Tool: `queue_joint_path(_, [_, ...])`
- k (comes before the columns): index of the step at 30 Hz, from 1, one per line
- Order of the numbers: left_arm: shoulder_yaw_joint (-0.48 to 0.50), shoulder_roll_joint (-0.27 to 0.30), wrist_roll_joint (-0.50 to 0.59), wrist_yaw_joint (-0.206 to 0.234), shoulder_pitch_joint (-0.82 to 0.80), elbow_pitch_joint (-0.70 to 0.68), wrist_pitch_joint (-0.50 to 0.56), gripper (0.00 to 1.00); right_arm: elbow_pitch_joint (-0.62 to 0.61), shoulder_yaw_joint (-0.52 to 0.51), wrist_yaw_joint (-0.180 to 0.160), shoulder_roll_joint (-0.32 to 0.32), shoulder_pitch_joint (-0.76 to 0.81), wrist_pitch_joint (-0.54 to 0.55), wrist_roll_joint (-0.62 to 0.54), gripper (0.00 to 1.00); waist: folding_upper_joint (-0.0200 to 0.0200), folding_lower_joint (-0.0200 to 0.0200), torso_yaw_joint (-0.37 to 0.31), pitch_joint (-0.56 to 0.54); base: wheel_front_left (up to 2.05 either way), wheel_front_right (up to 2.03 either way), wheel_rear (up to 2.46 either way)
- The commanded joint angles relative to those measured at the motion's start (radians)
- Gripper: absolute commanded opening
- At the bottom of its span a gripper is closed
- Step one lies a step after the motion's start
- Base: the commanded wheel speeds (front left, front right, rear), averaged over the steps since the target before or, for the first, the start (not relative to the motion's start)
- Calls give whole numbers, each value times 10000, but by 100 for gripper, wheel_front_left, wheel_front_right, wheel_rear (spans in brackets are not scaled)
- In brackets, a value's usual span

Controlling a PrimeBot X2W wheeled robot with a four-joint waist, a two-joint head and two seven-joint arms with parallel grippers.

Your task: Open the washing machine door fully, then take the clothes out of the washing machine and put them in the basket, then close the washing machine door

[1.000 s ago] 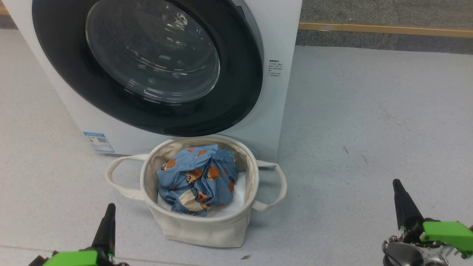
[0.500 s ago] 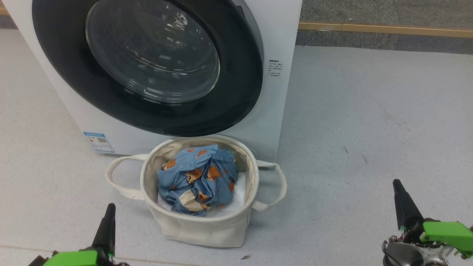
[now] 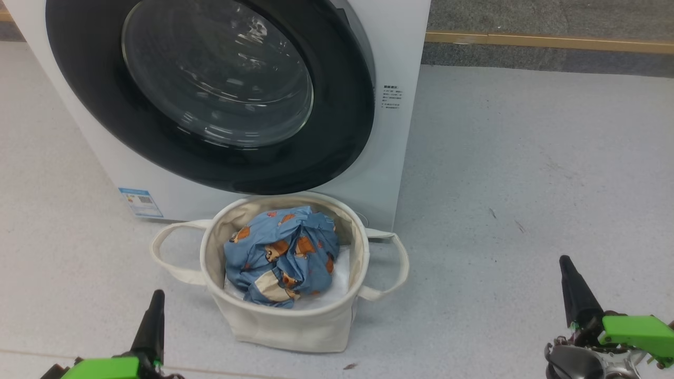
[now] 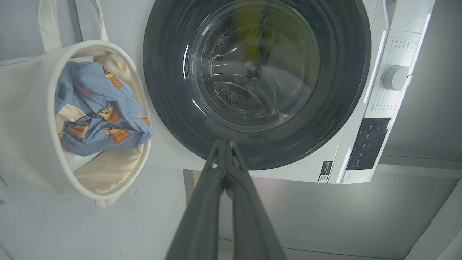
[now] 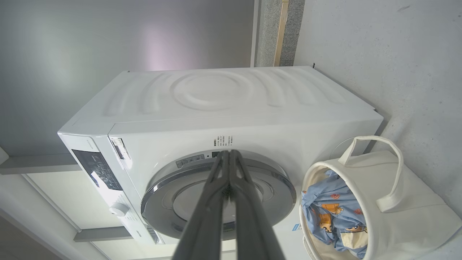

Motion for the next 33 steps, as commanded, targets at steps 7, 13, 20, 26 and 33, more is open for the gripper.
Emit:
queue_joint_path(7, [344,50,31,-71,-443,-263,83,0,-324,153,4,-18,-138,56,-48,0,0,0,0,0,0,0,0])
queue_joint_path(13, [345,49,32,-71,-443,-263,84,0,-324,145,4,-13,-139,62,-54,0,0,0,0,0,0,0,0])
queue_joint_path(20, [346,48,33,-71,-443,-263,85,0,-324,138,4,-9,-140,67,-60,0,0,0,0,0,0,0,0])
queue_joint_path(26, [347,48,34,-71,-443,-263,86,0,-323,132,4,-4,-140,72,-65,0,0,0,0,0,0,0,0])
queue_joint_path(33, [348,47,35,-71,-443,-263,87,0,-323,125,4,0,-141,78,-70,0,0,0,0,0,0,0,0])
